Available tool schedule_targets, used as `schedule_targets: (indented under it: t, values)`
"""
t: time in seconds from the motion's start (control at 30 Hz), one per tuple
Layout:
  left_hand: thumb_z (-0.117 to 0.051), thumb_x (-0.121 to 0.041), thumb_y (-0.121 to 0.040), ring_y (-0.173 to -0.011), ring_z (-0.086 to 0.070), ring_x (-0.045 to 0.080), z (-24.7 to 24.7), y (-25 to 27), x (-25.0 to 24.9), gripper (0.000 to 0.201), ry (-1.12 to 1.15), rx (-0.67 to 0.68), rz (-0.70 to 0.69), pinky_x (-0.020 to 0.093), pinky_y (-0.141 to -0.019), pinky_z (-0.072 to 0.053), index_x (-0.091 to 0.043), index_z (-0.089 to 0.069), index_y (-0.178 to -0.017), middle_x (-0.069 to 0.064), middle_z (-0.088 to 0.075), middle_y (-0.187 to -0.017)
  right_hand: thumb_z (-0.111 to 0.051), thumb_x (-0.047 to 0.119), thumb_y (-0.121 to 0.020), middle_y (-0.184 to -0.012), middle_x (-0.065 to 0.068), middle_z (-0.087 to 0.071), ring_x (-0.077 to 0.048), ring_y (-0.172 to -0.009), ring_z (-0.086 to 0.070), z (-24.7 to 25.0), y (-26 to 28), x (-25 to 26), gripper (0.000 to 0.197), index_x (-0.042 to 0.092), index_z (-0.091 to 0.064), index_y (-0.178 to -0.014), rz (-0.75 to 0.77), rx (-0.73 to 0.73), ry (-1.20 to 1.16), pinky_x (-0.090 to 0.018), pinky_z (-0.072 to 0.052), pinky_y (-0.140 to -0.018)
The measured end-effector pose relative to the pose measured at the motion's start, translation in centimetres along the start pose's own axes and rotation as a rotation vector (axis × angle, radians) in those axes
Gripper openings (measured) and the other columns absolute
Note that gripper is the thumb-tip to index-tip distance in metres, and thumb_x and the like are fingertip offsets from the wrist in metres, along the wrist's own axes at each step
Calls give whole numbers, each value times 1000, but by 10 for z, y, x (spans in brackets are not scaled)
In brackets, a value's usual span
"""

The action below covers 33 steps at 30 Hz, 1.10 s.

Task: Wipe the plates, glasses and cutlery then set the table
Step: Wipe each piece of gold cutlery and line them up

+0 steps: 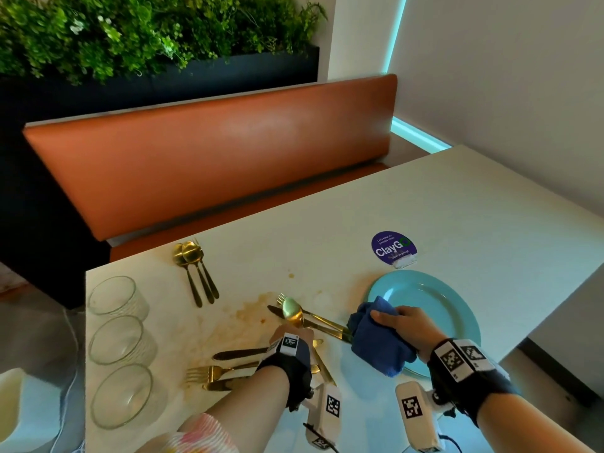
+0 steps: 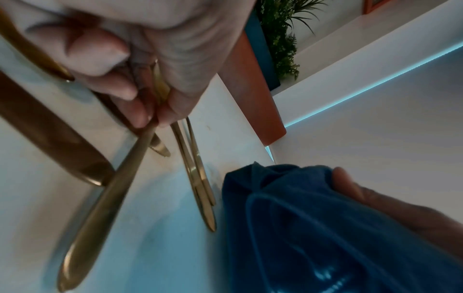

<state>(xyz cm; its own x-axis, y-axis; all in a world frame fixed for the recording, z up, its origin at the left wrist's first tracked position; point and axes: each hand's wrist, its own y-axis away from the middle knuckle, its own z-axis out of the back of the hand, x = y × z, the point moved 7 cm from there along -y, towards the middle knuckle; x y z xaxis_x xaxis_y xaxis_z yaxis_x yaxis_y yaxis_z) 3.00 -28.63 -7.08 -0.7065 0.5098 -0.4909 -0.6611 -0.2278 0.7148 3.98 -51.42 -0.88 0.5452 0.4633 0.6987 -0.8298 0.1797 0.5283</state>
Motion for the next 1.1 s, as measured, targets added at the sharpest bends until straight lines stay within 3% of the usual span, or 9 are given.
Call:
schedule_targets:
  t: [0.13,0.27,0.43,0.6,0.7,0.8,0.93,1.03,1.1]
  values:
    - [-60,-27,-87,-78,-54,21,3,8,-2,16,40,5,-62,24,-68,-40,-11,-59,-83,2,-59,-83,-58,36,-89,-94,-20,-69,-34,-90,-64,-14,1,0,36,1,-66,-89,-30,16,-136,-41,-51,-85]
    - [-57,-27,-91,-90,-63,24,11,25,-9,20,142,33,-175,28,-76,-45,-11,-67,-88,6,-69,-96,-45,38,-95,-82,-13,-62,-24,-76,-58,-29,5,4,37,4,-58,-91,-72,-4,-215,-23,-50,-68]
    - [-54,-21,-91,-84,-58,21,27,61,-20,26,113,75,-344,27,-76,-43,-20,-58,-66,0,-62,-76,-45,38,-96,-103,-19,-57,-29,-78,-58,-57,17,14,50,-5,-51,-120,-136,-12,-609,-37,-51,-68]
    - [-50,-13,-89,-96,-60,29,40,83,-27,18,-143,78,-486,30,-69,-41,-12,-62,-76,12,-58,-87,-56,21,-91,-95,-20,-66,-26,-77,-65,-105,48,54,25,-1,-60,-102,-31,253,-724,-33,-57,-61]
    - [-45,-14,-92,-93,-59,31,52,92,-26,26,-310,78,-580,26,-57,-34,-10,-61,-72,6,-53,-71,-65,7,-83,-77,-18,-66,-24,-62,-64,-111,51,60,16,-5,-63,-93,33,184,-607,-29,-53,-51]
    - [-47,-16,-92,-86,-56,26,61,99,-23,23,-362,111,-626,25,-61,-36,-13,-62,-74,4,-55,-74,-73,23,-79,-68,-12,-64,-23,-63,-61,-105,48,64,25,-1,-65,-79,60,-2,-402,-30,-53,-61]
    - [-55,-19,-86,-77,-56,22,78,102,-19,35,-336,112,-605,29,-66,-44,-20,-50,-52,-1,-53,-61,-70,47,-76,-59,-10,-59,-26,-65,-58,-101,55,67,44,7,-58,-59,37,-188,-167,-32,-48,-64]
    - [-53,-17,-88,-76,-58,23,85,102,-13,36,-348,112,-574,26,-58,-43,-18,-49,-52,8,-64,-75,-69,35,-81,-76,-19,-65,-33,-79,-64,-122,61,71,32,4,-63,-74,50,-21,-336,-47,-56,-79]
    - [-53,-15,-88,-82,-61,25,90,100,-7,34,-322,100,-562,27,-66,-47,-18,-49,-55,7,-62,-80,-65,20,-86,-97,-25,-66,-36,-91,-64,-136,70,77,26,-2,-62,-98,53,184,-556,-48,-53,-83]
